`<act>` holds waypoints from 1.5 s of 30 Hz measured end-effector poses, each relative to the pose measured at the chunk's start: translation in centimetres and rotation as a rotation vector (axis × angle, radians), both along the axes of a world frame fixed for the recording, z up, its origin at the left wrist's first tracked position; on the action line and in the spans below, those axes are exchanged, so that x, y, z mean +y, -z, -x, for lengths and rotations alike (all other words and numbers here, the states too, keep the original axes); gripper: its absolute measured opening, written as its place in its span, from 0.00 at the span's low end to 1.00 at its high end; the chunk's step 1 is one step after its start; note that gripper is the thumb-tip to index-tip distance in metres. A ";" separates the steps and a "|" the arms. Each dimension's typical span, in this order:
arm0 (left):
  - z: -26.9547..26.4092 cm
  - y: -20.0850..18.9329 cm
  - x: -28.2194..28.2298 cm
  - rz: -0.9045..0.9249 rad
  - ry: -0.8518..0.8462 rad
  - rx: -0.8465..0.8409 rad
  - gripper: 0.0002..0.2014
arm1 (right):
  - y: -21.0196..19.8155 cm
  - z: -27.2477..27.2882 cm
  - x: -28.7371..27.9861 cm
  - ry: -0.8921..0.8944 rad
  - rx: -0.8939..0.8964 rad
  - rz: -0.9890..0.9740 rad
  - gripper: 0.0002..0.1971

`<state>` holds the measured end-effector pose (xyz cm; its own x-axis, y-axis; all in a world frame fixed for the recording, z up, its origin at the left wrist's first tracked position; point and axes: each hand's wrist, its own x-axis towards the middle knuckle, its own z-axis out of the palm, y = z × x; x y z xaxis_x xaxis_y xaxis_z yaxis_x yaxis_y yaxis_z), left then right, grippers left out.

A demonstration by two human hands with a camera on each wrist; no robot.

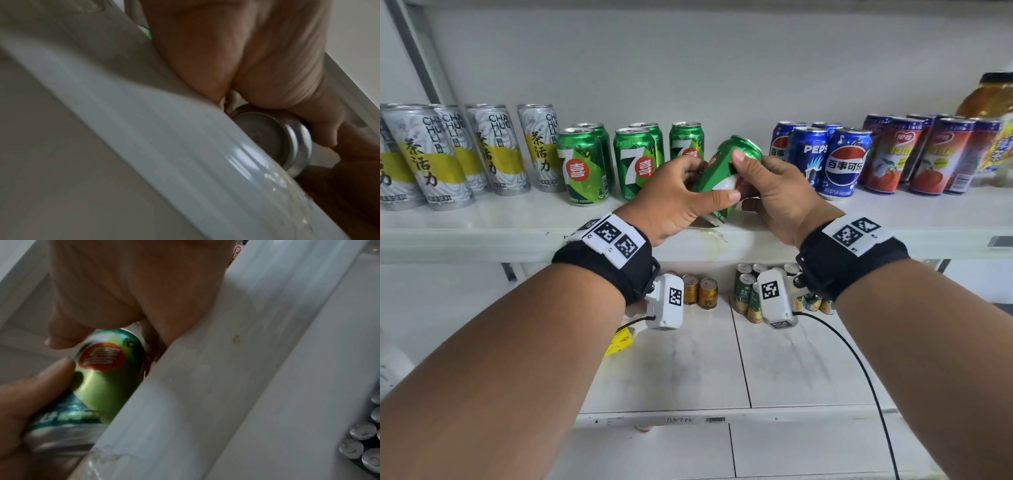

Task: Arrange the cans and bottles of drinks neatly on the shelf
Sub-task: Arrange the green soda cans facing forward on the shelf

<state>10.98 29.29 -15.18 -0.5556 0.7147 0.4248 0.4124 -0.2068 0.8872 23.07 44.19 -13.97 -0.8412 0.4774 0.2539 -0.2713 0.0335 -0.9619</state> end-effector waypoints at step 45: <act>0.4 -11.2 -0.4 0.511 -0.529 0.530 0.17 | -10.9 12.0 6.3 0.051 -0.164 -1.118 0.19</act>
<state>10.56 28.86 -3.94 -0.6871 0.5932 0.4196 0.7220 0.4929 0.4854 11.03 50.47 -3.11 -0.8897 0.0868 0.4481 -0.1180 0.9047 -0.4094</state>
